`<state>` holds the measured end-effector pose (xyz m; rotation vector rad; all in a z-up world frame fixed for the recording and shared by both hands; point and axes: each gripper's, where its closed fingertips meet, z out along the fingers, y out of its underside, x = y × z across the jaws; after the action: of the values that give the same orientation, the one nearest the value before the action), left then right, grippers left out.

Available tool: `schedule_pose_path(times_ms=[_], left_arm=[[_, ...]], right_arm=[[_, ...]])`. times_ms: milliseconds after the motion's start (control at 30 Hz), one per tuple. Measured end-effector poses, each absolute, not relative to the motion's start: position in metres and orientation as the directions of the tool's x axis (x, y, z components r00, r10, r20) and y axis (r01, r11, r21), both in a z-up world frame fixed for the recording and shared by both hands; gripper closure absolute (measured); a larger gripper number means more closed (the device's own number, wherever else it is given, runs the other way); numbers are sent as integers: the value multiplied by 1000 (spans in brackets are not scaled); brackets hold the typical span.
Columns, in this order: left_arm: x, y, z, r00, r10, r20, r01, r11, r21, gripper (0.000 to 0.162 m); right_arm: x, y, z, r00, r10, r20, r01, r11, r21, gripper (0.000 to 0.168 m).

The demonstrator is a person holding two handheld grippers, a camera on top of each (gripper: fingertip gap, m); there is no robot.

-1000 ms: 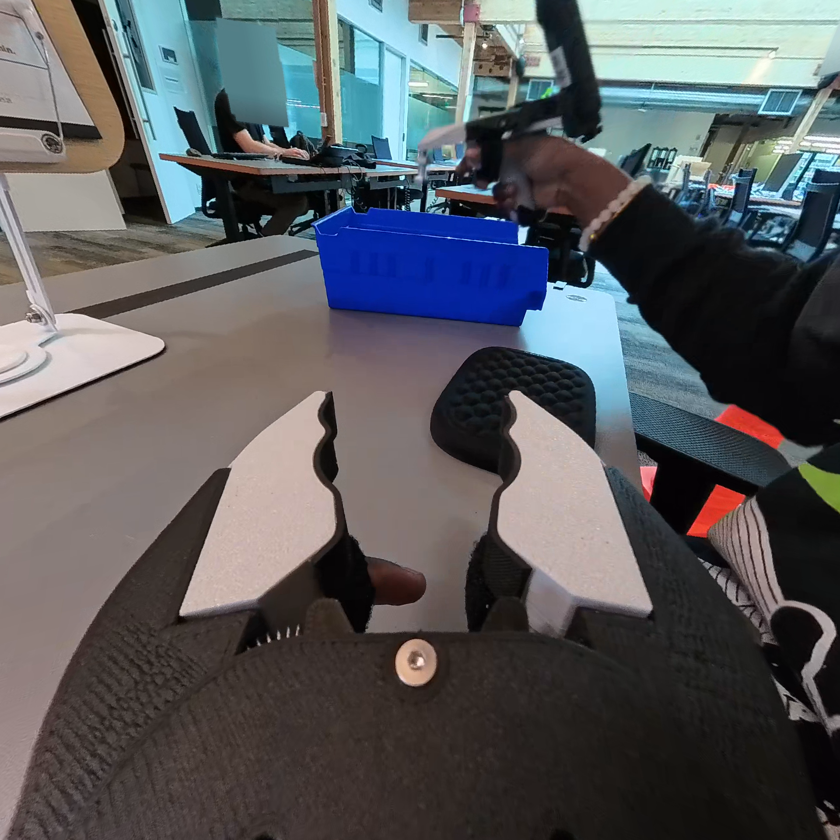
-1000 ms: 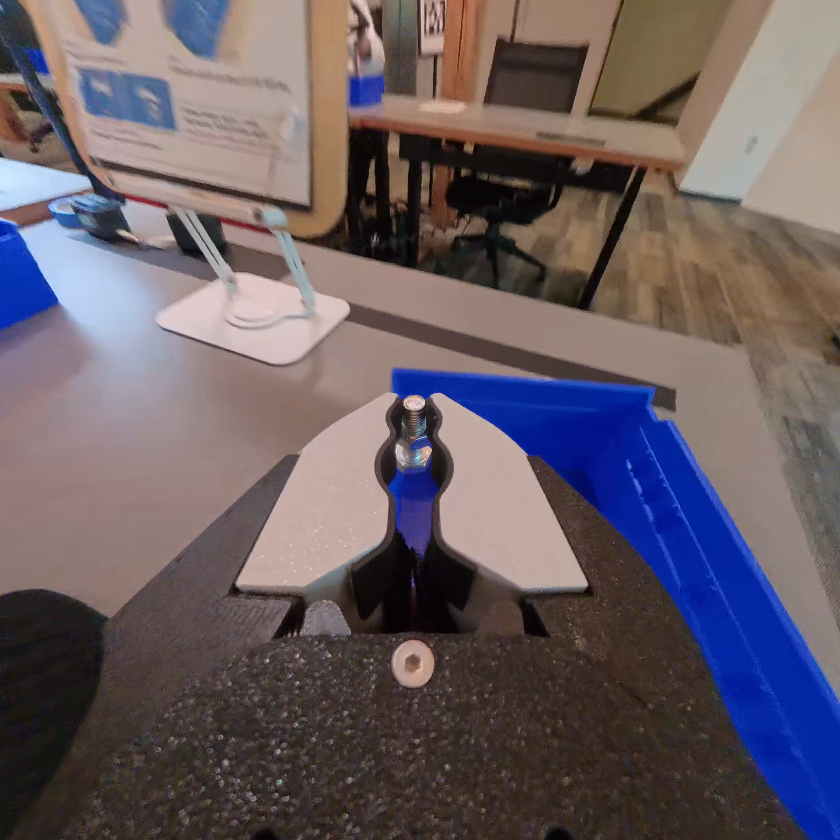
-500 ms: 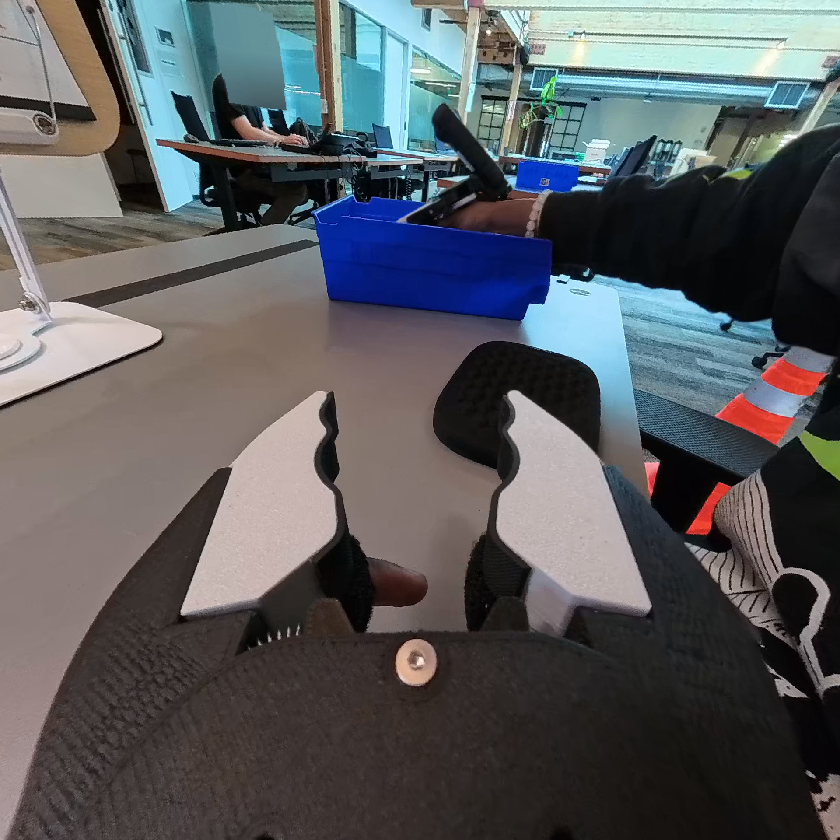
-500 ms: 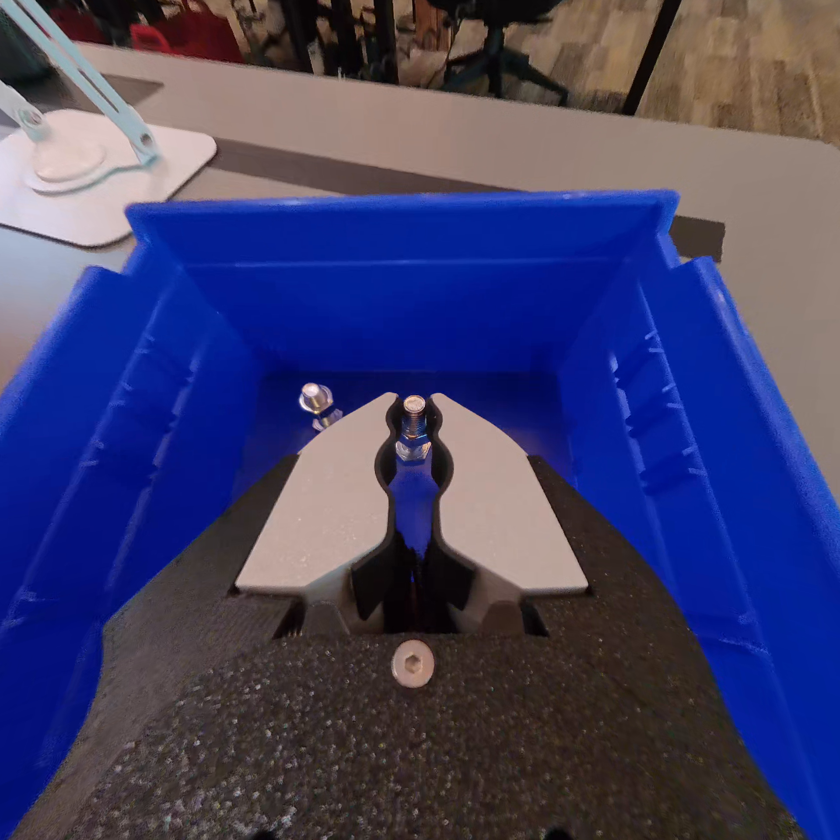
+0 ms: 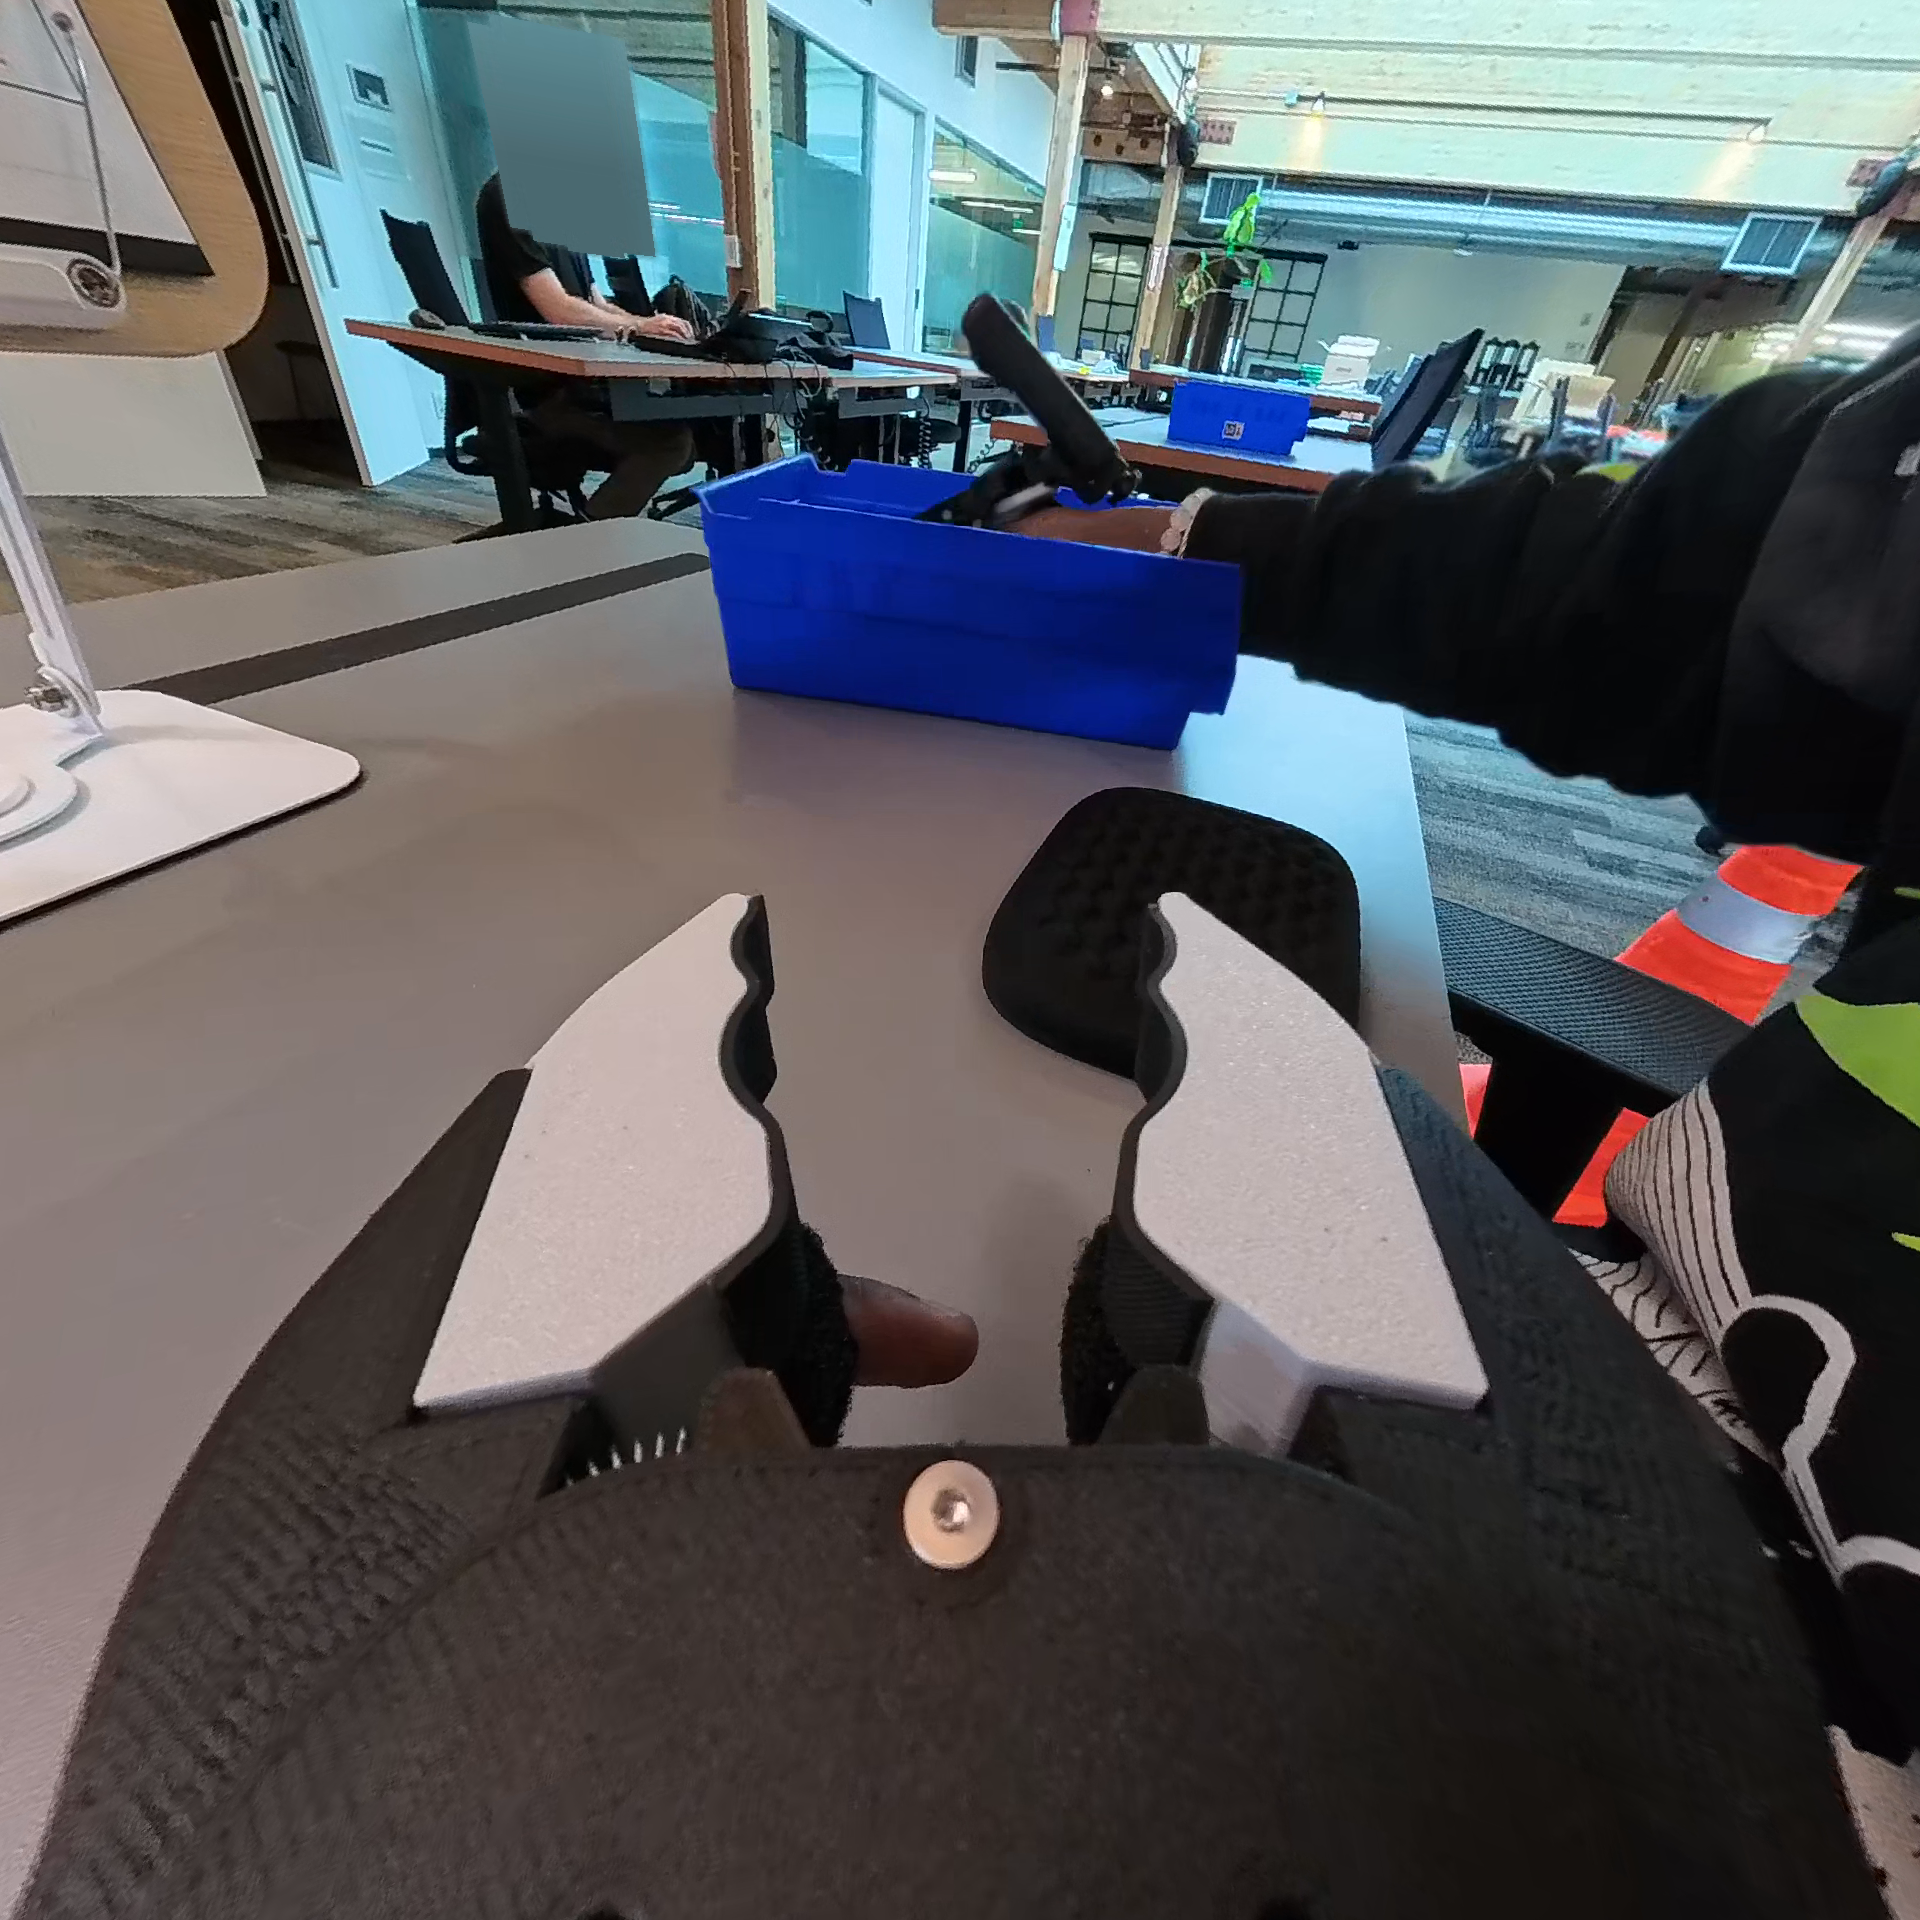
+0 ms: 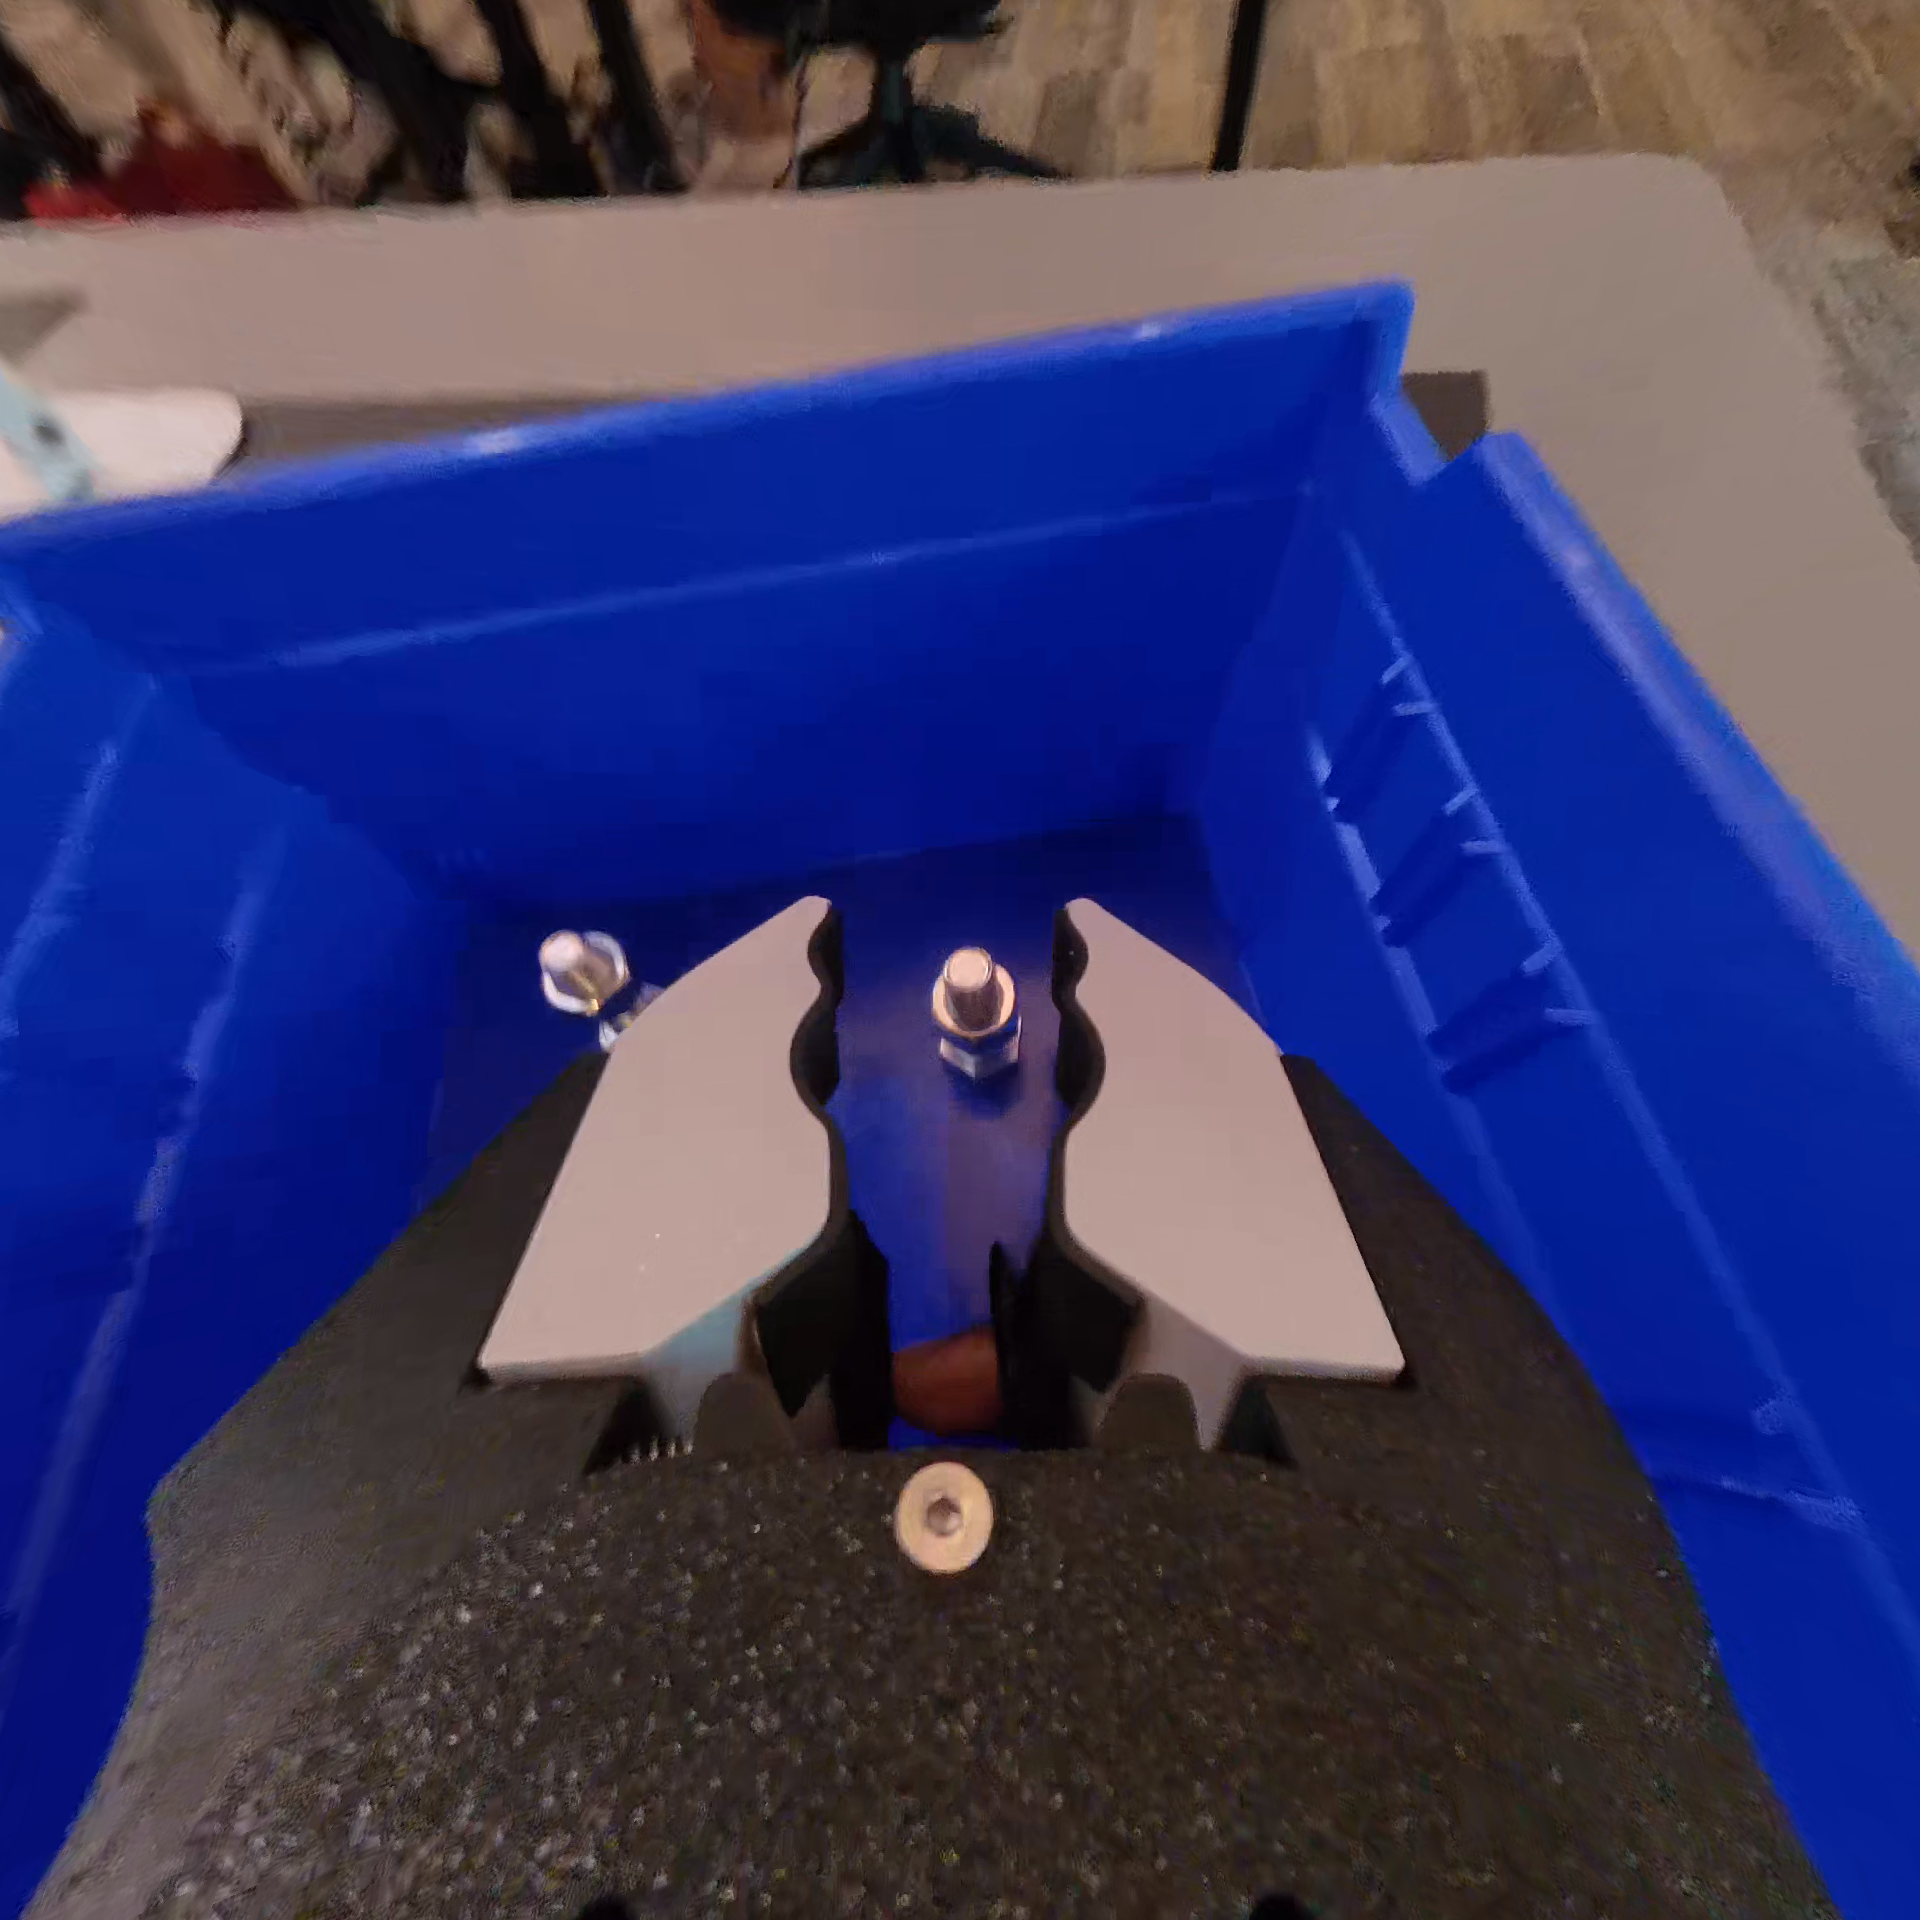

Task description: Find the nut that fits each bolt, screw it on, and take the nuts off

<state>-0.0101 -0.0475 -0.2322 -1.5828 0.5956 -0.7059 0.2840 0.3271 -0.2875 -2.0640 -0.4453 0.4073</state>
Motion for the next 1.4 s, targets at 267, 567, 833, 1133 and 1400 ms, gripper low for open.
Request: schedule_pose_path(times_ms=[267,567,833,1133,1400], left_arm=[[-8,-51,-231,670,-736,96,17,-115,-993,94],[-11,-53,-228,674,-733,88,23,-98,-995,95],[-13,-54,-224,674,-731,105,25,-120,-992,105],[-74,-90,-153,674,-732,101,-19,-154,-988,106],[-300,-63,-175,964,-252,-83,-215,-561,-799,124]], right_arm=[[286,344,-239,975,146,-170,-122,-293,-948,129],[290,371,-209,990,-93,-102,-111,-96,-989,130],[226,328,-147,969,241,60,92,-121,-988,107],[100,118,-140,547,837,12,132,-72,-989,112],[67,56,-209,383,923,-30,179,-106,-978,112]])
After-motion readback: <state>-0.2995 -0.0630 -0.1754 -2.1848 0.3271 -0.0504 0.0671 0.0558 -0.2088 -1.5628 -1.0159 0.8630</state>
